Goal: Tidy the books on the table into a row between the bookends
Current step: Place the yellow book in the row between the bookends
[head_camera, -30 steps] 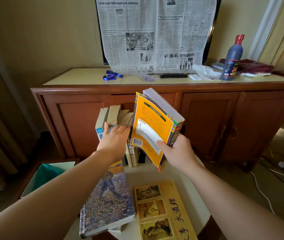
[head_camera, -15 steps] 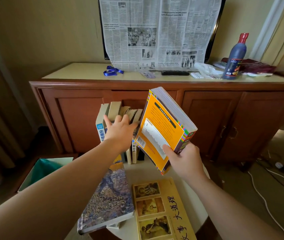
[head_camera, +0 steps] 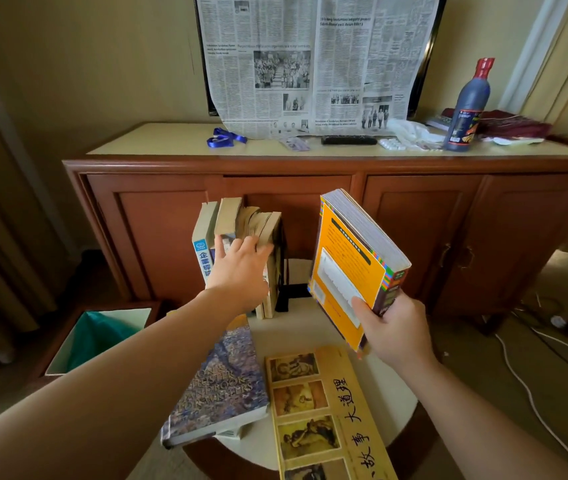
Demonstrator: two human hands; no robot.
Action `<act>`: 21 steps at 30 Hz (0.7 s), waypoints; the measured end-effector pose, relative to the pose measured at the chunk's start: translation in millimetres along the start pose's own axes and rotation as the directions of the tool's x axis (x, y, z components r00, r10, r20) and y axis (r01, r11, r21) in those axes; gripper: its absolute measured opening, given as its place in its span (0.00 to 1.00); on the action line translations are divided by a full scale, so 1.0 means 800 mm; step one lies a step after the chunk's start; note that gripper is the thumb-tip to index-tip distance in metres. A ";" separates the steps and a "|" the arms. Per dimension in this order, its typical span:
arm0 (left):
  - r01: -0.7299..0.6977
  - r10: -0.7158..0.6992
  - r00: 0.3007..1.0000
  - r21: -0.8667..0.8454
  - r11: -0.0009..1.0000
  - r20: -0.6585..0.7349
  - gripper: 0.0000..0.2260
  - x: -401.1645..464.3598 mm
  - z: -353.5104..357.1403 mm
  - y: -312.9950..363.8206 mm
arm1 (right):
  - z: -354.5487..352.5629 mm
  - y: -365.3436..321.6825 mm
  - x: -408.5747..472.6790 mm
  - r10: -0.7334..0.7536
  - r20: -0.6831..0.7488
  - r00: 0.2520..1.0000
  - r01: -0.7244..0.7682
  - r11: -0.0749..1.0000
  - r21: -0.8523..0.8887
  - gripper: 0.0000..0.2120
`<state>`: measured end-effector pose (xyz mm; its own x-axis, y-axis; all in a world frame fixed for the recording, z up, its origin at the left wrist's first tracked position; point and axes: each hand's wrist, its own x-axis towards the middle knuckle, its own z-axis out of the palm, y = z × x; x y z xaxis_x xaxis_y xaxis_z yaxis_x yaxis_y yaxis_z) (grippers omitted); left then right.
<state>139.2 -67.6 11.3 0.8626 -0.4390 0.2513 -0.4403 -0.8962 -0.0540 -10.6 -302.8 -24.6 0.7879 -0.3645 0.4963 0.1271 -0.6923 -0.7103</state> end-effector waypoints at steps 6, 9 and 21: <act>0.004 -0.008 0.999 -0.089 0.996 -0.046 0.28 -0.057 0.044 0.045 | -0.029 0.055 -0.019 -0.086 0.064 0.994 0.099 0.966 -0.237 0.18; 0.000 0.018 0.985 -0.101 0.995 0.172 0.26 -0.071 0.059 0.054 | -0.028 0.065 -0.031 -0.018 0.069 0.997 0.035 0.965 -0.260 0.19; -0.090 0.104 0.992 0.169 0.982 -0.077 0.41 0.020 -0.011 -0.014 | 0.010 -0.020 -0.013 -0.040 0.075 0.996 0.031 0.992 0.124 0.21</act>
<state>155.4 -64.1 24.3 0.7907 -0.5234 0.3176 -0.4676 -0.8512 -0.2385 -16.3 -283.1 -22.3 0.8249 -0.2889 0.4859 0.2248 -0.6210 -0.7509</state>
